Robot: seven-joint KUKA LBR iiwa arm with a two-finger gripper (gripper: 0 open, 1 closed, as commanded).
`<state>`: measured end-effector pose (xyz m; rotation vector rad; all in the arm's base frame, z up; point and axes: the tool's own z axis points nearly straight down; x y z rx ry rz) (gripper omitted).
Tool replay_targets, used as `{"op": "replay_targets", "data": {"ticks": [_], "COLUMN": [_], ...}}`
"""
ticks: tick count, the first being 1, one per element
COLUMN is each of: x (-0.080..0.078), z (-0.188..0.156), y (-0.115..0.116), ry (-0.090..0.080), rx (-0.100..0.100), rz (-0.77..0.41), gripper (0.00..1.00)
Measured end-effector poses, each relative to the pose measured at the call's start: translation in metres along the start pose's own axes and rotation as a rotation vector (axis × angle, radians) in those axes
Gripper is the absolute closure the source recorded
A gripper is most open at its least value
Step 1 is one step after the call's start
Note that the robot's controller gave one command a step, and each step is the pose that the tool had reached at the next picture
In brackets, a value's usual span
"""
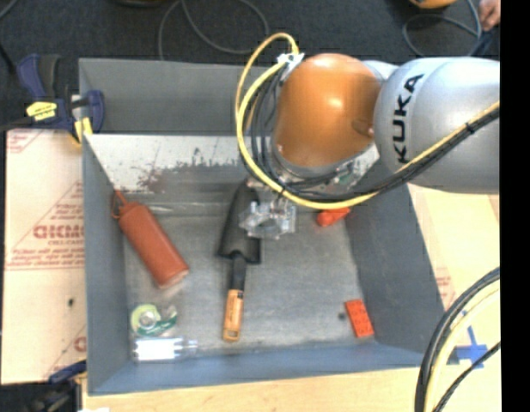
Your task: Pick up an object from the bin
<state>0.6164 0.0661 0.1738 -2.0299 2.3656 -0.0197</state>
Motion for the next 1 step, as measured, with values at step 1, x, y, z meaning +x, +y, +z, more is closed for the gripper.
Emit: {"op": "replay_targets", "data": {"ticks": [1], "x": [0.0055], "z": [-0.0315], "y": [0.0071], "ry": [0.000], "rx": [-0.001], "rz": [0.005], "gripper": [1.00]}}
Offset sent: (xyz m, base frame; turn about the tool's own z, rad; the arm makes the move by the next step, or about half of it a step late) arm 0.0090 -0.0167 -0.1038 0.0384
